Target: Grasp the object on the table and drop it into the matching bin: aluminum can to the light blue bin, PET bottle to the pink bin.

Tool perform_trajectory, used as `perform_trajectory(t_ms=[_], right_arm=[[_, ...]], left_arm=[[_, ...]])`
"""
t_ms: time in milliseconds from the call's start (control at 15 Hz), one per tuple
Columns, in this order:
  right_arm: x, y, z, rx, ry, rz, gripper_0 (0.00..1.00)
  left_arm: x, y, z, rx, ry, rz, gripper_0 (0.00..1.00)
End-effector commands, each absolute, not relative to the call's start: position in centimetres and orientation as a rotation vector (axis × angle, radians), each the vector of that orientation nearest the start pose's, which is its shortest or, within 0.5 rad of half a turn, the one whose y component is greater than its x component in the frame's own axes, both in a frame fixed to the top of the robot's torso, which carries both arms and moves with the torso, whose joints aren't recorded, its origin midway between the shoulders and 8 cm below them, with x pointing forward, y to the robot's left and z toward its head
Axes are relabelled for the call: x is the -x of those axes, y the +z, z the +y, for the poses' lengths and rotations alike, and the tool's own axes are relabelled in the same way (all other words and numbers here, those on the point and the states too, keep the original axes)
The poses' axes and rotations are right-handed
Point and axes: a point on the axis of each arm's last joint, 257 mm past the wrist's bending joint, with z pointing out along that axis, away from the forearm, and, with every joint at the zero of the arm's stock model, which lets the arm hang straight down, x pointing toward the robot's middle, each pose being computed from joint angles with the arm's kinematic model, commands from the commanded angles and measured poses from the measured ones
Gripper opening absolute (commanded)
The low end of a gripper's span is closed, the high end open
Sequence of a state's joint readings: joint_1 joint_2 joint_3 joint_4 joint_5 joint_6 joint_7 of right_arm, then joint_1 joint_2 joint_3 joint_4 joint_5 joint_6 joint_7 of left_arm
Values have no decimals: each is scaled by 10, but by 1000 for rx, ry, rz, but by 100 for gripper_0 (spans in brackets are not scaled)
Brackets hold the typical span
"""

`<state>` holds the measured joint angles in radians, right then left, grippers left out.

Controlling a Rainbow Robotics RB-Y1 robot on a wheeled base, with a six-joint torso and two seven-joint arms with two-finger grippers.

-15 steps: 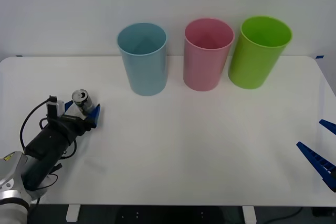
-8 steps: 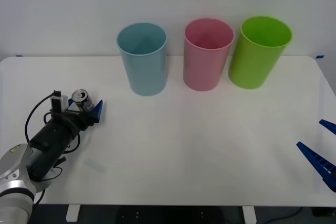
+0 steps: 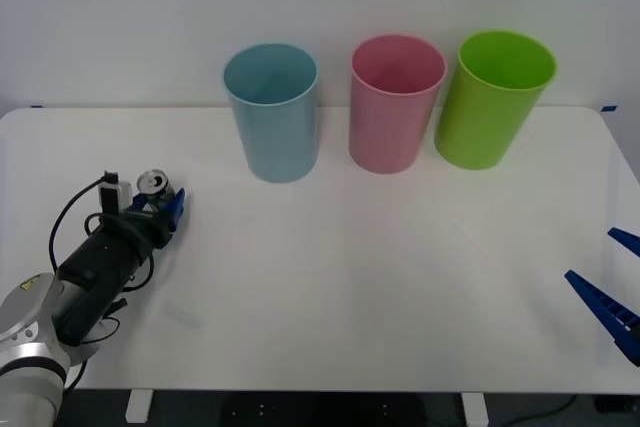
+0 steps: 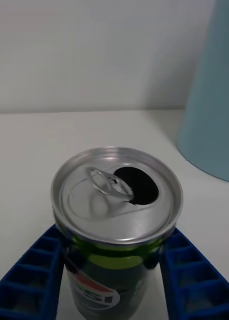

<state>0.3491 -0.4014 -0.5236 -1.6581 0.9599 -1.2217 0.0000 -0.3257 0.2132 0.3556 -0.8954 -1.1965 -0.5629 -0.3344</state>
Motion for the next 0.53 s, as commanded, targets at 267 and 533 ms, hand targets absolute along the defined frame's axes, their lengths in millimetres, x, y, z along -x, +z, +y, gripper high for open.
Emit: perform_trajectory(t_ms=[267,533], right_arm=[[-342,-169,-330,465,567,1441,100],[-342,-169,-330,465,567,1441,100]], left_arm=[[-590,-300,291,-159,-221,1689,0],[-593,-282,294,-174,-231,1649,0]])
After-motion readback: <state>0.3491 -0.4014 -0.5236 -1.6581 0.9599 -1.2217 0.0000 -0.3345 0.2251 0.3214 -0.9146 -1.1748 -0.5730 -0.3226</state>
